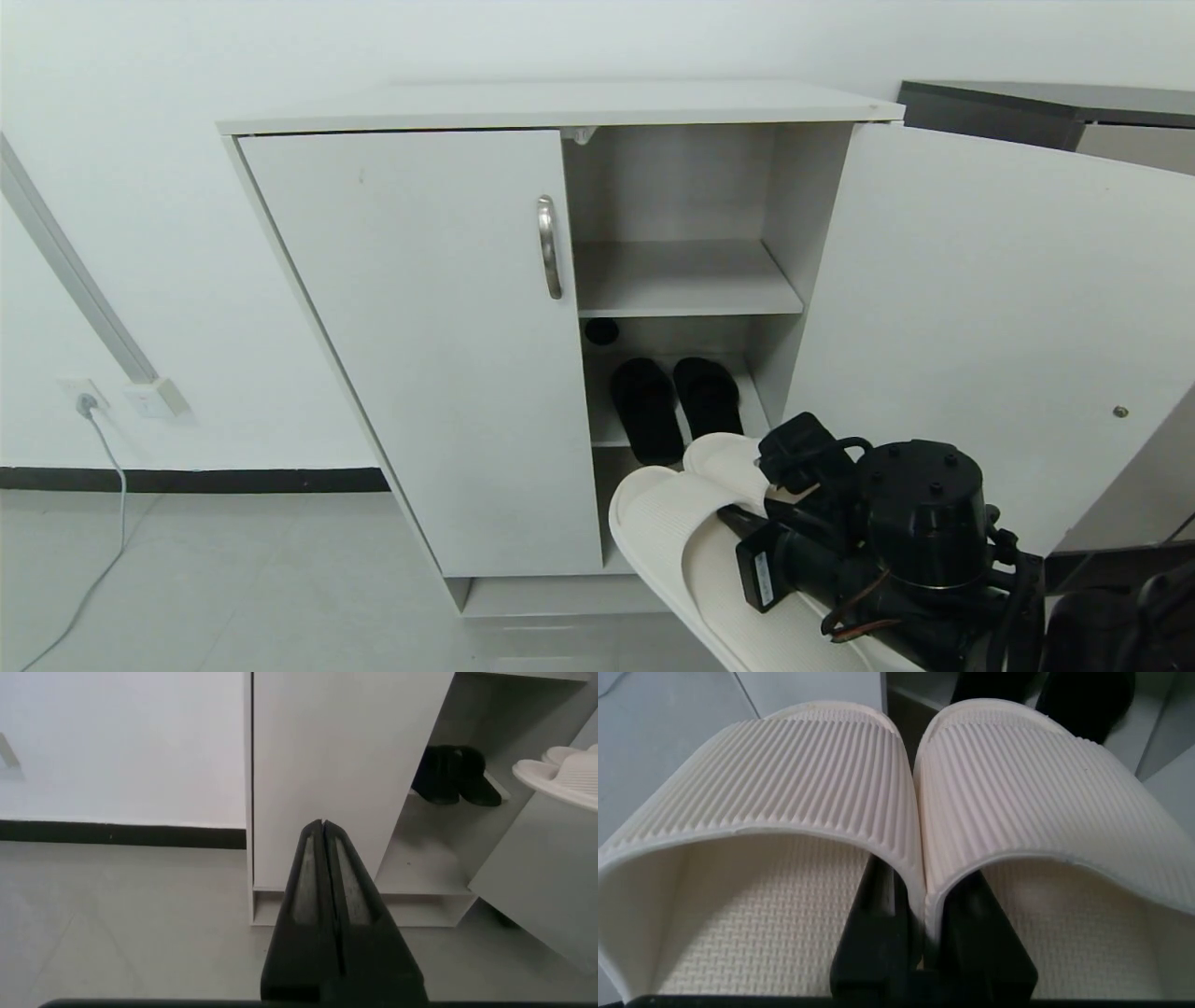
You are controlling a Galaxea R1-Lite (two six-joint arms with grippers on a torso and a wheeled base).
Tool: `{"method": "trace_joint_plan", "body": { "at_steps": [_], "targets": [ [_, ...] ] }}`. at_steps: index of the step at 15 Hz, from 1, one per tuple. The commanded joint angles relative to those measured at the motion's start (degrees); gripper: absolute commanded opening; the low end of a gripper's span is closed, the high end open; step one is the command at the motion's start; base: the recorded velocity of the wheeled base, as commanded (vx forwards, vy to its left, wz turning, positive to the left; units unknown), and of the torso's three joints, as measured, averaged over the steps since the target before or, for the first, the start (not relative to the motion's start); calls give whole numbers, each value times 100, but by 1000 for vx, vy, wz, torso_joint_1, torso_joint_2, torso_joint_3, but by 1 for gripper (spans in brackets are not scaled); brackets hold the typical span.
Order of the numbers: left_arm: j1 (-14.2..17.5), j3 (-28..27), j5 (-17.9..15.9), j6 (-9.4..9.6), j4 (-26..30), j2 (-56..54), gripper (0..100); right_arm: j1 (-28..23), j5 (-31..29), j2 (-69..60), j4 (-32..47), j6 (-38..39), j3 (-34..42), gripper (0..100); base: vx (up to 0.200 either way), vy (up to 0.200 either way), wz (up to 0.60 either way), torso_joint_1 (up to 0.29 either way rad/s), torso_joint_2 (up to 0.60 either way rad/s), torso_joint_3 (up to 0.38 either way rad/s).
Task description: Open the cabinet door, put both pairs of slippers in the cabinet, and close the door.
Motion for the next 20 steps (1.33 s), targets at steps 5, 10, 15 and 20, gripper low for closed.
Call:
{"method": "trace_joint_plan", "body": {
  "at_steps": [5,10,15,20],
  "targets": [
    [1,1,2,-4,-1,-1,0,-2,-117,637,-879,-132,-103,0,0,0,0,0,0,0],
    [1,1,2,-4,-1,-1,0,165,-1286,769,642,580,-1518,0,0,0,0,0,0,0],
    [1,1,2,-4,-1,-1,0,226,-2473,725,2778,1090,-3232,0,0,0,0,0,0,0],
    [1,1,2,-4,-1,-1,0,226,-2860,716,3384,1046,-4146,0,0,0,0,0,0,0]
  ]
}}
